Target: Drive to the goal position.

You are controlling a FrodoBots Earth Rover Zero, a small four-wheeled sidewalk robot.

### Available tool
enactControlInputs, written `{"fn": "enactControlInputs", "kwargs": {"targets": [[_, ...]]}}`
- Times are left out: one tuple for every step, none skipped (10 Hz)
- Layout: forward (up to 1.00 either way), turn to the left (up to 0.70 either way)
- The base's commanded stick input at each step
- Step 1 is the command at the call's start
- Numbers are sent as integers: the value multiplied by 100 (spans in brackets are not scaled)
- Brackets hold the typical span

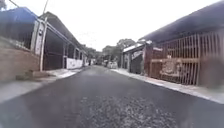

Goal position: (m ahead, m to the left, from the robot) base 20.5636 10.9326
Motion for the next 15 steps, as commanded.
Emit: {"fn": "enactControlInputs", "kwargs": {"targets": [[50,0],[50,0],[50,0],[50,0],[50,0],[50,0],[50,0],[50,0],[50,0],[50,0],[50,0],[50,0],[50,0],[50,0],[50,0]]}}
